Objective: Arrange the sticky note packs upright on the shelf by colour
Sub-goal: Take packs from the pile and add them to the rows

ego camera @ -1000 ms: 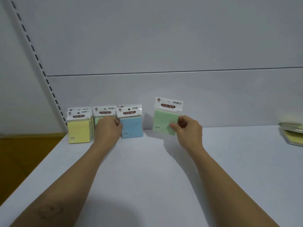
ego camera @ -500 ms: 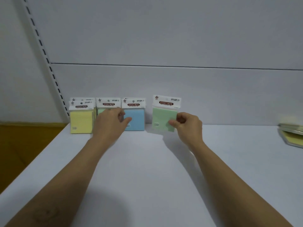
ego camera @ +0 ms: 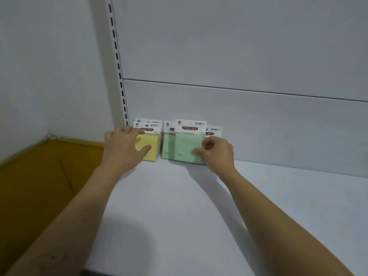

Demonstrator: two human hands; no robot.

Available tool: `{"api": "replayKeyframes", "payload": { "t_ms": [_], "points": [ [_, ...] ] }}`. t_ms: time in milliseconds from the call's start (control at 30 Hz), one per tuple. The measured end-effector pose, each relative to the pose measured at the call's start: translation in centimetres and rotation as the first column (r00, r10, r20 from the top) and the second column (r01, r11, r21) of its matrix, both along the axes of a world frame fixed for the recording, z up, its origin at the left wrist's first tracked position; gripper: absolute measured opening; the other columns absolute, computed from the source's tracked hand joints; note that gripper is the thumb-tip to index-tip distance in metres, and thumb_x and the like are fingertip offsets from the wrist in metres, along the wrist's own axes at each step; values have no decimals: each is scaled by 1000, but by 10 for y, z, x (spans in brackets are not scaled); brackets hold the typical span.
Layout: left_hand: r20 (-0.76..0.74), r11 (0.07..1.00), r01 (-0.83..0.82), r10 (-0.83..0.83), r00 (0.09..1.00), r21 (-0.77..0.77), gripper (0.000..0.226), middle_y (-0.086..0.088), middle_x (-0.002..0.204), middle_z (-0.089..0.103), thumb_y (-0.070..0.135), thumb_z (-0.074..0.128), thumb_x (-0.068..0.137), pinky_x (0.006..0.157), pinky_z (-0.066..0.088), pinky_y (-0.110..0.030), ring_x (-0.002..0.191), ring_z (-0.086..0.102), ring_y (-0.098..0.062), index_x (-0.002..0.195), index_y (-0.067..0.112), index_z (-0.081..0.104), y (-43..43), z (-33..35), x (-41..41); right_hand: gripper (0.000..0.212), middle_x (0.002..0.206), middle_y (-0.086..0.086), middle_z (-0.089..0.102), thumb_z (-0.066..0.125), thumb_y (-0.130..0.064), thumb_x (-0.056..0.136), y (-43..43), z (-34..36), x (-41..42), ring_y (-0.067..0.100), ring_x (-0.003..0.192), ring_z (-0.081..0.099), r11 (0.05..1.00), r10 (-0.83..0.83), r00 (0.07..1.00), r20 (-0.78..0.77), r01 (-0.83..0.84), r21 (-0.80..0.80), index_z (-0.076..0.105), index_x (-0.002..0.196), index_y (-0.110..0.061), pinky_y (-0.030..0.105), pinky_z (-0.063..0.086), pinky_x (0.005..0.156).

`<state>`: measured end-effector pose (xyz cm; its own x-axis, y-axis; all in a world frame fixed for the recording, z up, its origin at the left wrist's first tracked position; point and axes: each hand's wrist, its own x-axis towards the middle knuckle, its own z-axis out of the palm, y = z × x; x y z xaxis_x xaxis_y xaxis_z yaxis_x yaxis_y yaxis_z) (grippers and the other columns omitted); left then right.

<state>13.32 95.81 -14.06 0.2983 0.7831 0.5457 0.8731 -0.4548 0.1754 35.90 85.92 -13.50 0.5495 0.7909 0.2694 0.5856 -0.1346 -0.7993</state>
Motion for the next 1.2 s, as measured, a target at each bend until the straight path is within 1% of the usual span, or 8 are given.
{"api": "replayKeyframes", "payload": {
  "t_ms": [367,500,733,900,967,1033,1100,1200],
  "points": [
    [28,979,201,-201,979,-4,45,3,114,61,52,60,80,93,32,-38,114,48,-21,118,25,59,3,-27,-3,26,91,-3,69,72,-34,76,41,-29,-36,20,90,62,987,-91,974,207,116,-108,61,94,-19,32,47,76],
    [35,972,234,-235,971,22,44,3,114,62,47,65,81,93,33,-37,113,49,-21,117,24,60,4,-28,4,33,86,-2,67,69,-32,80,45,-31,-37,23,84,61,989,-100,950,297,126,-72,48,102,-18,31,41,66],
    [-14,972,236,-236,972,-1,47,4,117,58,52,61,80,93,32,-35,114,47,-19,119,26,56,-1,-34,8,33,89,2,62,63,-33,82,46,-36,-38,25,85,58,992,-80,859,506,118,-45,45,103,-15,34,41,67],
    [-39,975,224,-223,974,9,54,4,124,54,56,58,81,97,32,-36,119,43,-19,126,27,51,-9,-27,10,51,98,10,61,77,-38,63,40,-30,-36,33,96,54,988,-150,726,671,79,135,61,103,-11,40,41,79],
    [-41,973,227,-226,973,25,55,3,123,55,57,58,79,97,34,-39,119,44,-21,125,27,51,-12,-22,12,66,127,13,54,76,-45,64,33,-22,-35,33,122,45,995,-95,689,718,63,71,58,122,-19,44,32,99],
    [-44,972,231,-229,972,36,56,3,125,55,57,58,78,100,34,-40,120,43,-21,125,27,51,-14,-17,15,78,151,13,31,70,-53,70,26,-14,-30,32,142,21,998,-28,660,751,54,-10,43,138,-27,47,12,114],
    [-59,967,250,-247,967,44,58,4,128,53,58,57,78,101,31,-40,124,41,-21,126,28,49,-15,-11,22,85,159,11,9,62,-61,75,18,-5,-22,29,147,-1,995,26,612,790,58,-78,26,147,-33,49,-5,116],
    [-94,954,294,-288,953,53,62,5,134,49,57,58,79,102,25,-40,129,36,-21,132,28,46,-18,5,40,86,161,6,-6,53,-66,79,3,14,-1,26,146,-14,985,35,599,800,117,-130,12,150,-39,52,-13,115]
  ]
}}
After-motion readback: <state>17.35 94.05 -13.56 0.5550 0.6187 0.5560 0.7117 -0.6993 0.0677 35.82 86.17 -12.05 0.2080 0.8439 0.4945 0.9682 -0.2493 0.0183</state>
